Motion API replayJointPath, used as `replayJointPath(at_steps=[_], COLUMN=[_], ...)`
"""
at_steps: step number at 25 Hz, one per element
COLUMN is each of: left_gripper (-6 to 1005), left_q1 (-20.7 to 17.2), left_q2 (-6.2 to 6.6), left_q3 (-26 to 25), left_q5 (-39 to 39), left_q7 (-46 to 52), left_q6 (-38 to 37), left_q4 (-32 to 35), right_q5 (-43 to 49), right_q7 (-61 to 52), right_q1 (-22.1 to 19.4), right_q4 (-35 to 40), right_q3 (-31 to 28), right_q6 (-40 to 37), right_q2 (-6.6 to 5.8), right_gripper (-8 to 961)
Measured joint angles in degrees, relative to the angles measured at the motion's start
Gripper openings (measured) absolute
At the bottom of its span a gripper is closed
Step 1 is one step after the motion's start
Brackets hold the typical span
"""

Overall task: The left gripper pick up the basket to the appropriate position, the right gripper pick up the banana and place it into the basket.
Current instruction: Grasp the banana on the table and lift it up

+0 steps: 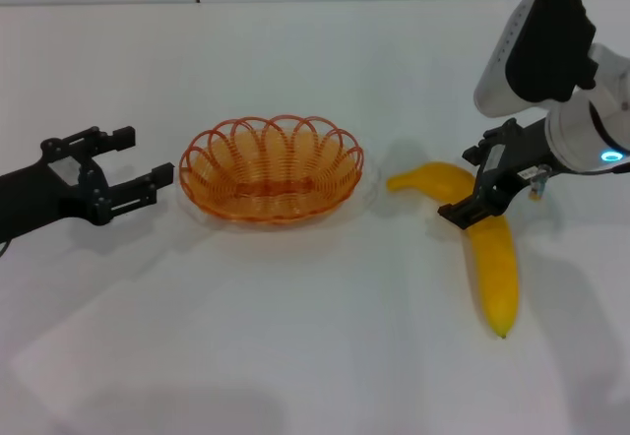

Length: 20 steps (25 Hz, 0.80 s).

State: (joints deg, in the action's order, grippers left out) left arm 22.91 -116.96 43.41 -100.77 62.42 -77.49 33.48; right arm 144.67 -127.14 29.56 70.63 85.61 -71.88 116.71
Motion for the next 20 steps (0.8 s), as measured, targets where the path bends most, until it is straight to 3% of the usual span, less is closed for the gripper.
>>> replayJointPath(at_steps=[20], left_gripper=[753], left_q1=[-1.28], left_q2=[0.16], left_q3=[-0.08], left_q5=[2.95], left_q7=[-0.77], left_q6=[0.15], left_q4=[-0.09], right_q5=[0.09], right_q7=[0.15], right_q1=[4.29], right_q4=[-6.47], right_q3=[0.0], right_q6=[0.59], right_q2=[0.0], right_gripper=[855])
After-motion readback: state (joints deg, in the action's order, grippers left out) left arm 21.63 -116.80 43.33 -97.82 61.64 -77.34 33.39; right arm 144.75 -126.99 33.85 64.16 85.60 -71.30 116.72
